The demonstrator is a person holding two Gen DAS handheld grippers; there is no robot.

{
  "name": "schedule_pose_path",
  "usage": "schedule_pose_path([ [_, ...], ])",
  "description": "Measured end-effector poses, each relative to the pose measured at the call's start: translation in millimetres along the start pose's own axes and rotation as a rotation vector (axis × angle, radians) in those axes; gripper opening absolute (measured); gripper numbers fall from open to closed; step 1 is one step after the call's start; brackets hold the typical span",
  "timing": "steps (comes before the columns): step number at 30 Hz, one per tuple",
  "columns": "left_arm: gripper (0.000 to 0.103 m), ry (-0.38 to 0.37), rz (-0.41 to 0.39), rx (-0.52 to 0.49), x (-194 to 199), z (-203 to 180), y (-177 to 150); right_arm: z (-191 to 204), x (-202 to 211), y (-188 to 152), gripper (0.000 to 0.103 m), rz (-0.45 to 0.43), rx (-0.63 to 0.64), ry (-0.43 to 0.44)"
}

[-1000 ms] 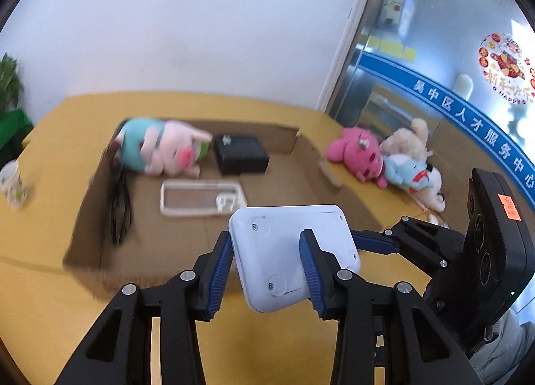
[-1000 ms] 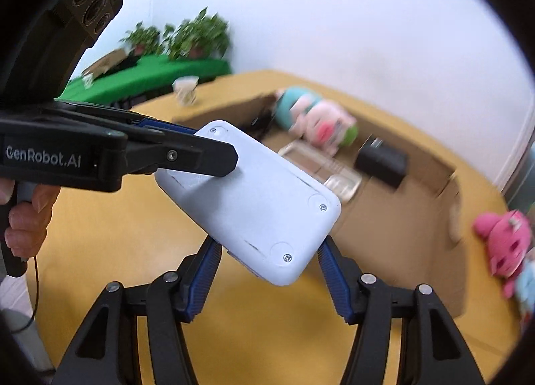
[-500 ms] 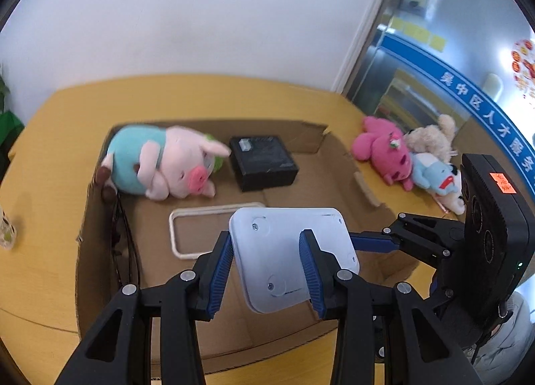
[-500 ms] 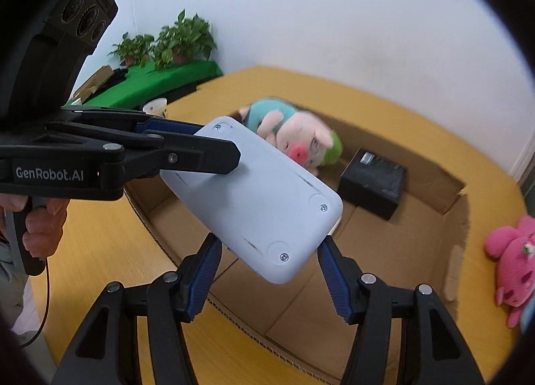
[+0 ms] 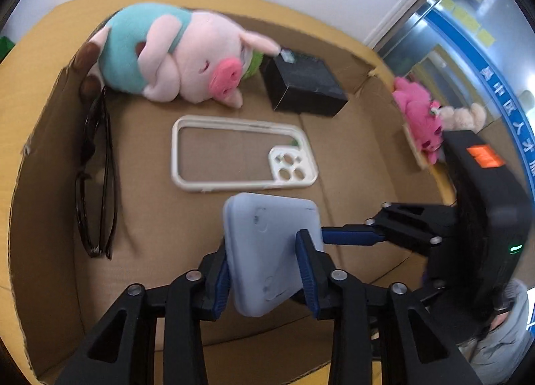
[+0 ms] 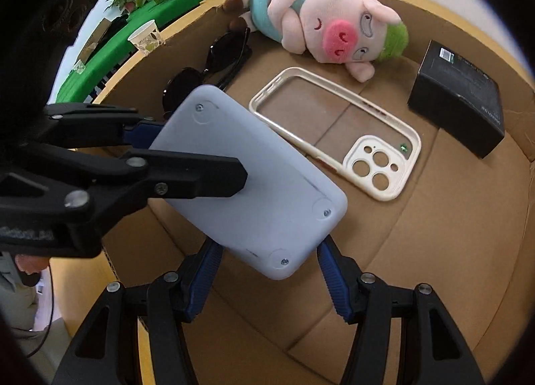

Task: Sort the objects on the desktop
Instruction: 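Lower the white case into the box and open the left tool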

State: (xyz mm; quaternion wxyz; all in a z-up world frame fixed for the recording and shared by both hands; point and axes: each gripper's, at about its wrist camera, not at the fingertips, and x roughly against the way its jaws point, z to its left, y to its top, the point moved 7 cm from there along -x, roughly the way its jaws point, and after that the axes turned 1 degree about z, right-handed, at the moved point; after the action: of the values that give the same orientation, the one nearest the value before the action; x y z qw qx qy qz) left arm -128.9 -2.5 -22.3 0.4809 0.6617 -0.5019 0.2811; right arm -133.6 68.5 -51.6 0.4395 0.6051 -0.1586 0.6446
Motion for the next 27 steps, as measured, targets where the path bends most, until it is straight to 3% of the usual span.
schedule_pose_path([
  [1, 0.032, 0.001, -0.001, 0.008, -0.1, 2.0, -2.3, 4.0, 3.6, -0.9, 0.053, -0.001, -0.002, 0.014],
  [4, 0.033, -0.007, 0.009, 0.03, -0.4, 7.9, -3.0, 8.3, 10.3, 2.7, 0.052, -0.004, -0.001, 0.013],
  [9, 0.045, 0.083, 0.047, 0.05, -4.2, 22.4, -5.9, -0.7, 1.0, -5.1, 0.052, 0.032, -0.032, 0.011],
  [13, 0.046, 0.128, 0.067, 0.063, -4.9, 34.8, -9.8, -9.1, 6.2, -12.3, 0.053, 0.016, -0.082, 0.036],
  [18, 0.059, 0.183, 0.004, 0.007, 17.1, 31.1, -3.9, -12.4, 32.2, -13.5, 0.063, -0.064, -0.102, 0.016],
  [20, 0.059, 0.232, -0.057, -0.012, 34.5, 29.6, -0.1, -14.8, 50.9, -19.1, 0.071, -0.131, -0.107, -0.008],
  [22, 0.06, 0.278, -0.192, -0.055, 64.3, 20.0, -0.6, -15.4, 72.4, -25.1, 0.08, -0.224, -0.127, -0.048],
  [25, 0.081, 0.355, -0.422, -0.136, 103.8, 1.2, -16.0, -20.5, 94.6, -45.1, 0.083, -0.365, -0.175, -0.179],
  [27, 0.102, 0.419, -0.575, -0.169, 122.3, -10.0, -34.6, -30.1, 100.0, -64.1, 0.083, -0.441, -0.239, -0.248],
])
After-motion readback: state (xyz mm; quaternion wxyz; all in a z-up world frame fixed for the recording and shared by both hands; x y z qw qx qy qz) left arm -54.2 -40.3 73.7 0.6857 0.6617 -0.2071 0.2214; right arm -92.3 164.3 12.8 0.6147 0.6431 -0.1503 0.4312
